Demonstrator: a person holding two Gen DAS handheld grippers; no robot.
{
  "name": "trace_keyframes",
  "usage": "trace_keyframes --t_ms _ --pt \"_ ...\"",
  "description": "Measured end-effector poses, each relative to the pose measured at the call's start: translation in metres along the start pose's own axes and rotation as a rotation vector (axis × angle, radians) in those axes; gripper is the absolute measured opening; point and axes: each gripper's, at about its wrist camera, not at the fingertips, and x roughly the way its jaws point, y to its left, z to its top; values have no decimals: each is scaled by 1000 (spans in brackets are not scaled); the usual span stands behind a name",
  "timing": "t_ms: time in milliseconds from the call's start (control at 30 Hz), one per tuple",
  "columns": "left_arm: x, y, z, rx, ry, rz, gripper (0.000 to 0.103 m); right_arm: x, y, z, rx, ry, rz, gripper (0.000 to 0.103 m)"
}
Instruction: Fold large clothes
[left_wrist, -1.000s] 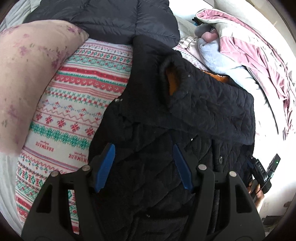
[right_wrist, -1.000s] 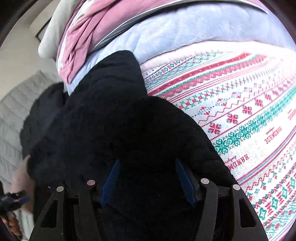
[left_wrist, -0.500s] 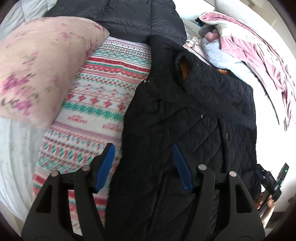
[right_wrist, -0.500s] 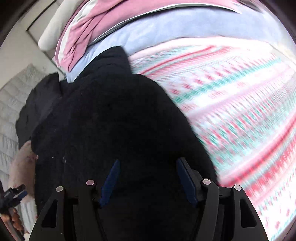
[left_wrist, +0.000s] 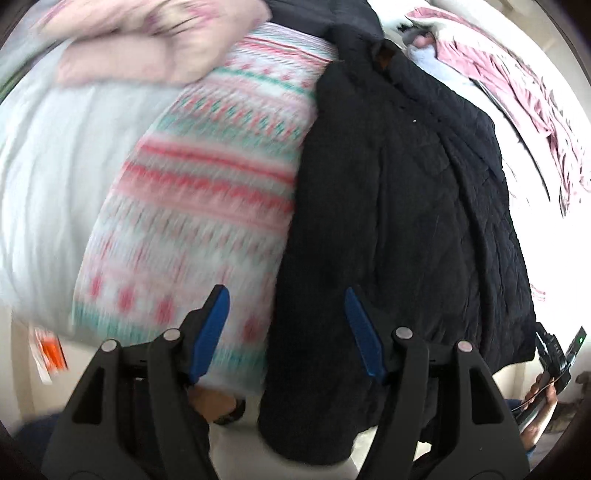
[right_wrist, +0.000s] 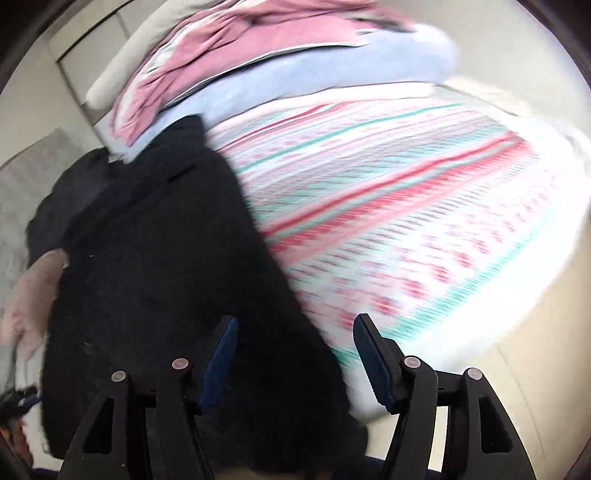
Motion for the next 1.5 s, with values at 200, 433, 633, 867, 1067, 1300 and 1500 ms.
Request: trace_keyframes --t_ms 200,433,633,867,1067,1300,1500 --pt "-7 19 -56 -98 -71 -59 66 5 -29 -19 151 72 108 66" --pt "3 -1 -67 -22 -96 -99 55 16 -43 -47 252 128 254 59" --pt "11 -8 -67 33 -106 -53 48 -1 -47 -48 255 58 349 54" --pt "24 -7 -67 9 -68 -36 61 7 -49 -49 263 91 356 53" --pt "11 -31 -76 97 -116 2 19 -7 -43 -51 243 54 404 16" --pt "-2 -41 -74 82 -145 -48 23 -23 -32 -54 217 11 444 15" --pt "7 -39 -70 78 -140 -62 13 -27 -33 -52 223 -11 468 13"
